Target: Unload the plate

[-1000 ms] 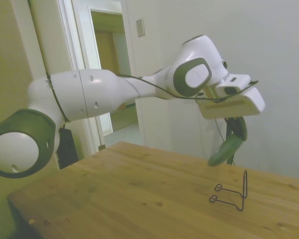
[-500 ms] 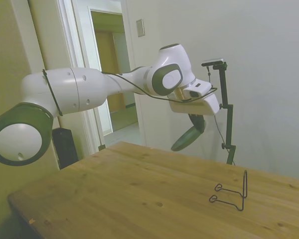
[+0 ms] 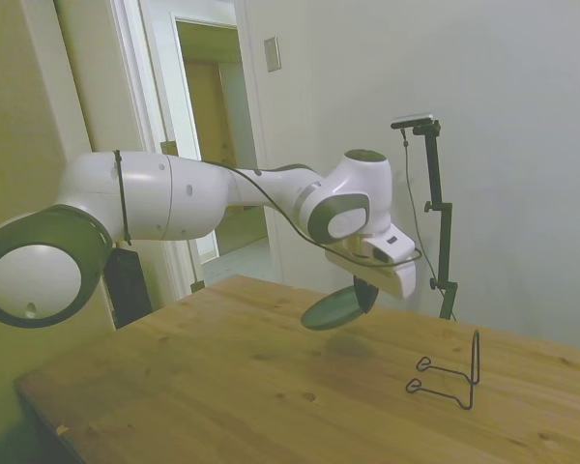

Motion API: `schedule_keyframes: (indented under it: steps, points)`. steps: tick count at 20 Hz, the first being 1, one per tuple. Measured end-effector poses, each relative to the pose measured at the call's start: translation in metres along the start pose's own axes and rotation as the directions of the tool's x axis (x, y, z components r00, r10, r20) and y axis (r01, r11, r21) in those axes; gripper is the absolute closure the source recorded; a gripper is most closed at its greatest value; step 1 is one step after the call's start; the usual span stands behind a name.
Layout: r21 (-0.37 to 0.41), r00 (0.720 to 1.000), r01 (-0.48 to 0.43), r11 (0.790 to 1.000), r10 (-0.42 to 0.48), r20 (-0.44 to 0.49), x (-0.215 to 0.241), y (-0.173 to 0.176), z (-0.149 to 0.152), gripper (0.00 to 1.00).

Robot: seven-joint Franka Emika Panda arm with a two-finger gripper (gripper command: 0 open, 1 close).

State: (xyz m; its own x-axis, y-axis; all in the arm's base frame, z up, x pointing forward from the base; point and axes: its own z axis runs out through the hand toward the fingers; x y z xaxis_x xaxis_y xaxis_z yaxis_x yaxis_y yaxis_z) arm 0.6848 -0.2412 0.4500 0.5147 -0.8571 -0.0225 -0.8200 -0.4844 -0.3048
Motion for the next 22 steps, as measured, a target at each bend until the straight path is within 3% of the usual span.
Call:
schedule_keyframes:
  steps: [8, 9, 22]
  points:
    - [-0.06, 0.999, -0.018, 0.998, 0.021, 0.042, 0.016, 0.046, 0.066, 1.0]
    - [-0.062, 0.999, -0.015, 0.998, 0.018, 0.042, 0.016, 0.047, 0.069, 0.0]
    - [-0.061, 0.999, 0.016, 0.998, -0.014, 0.034, 0.015, 0.05, 0.07, 0.0]
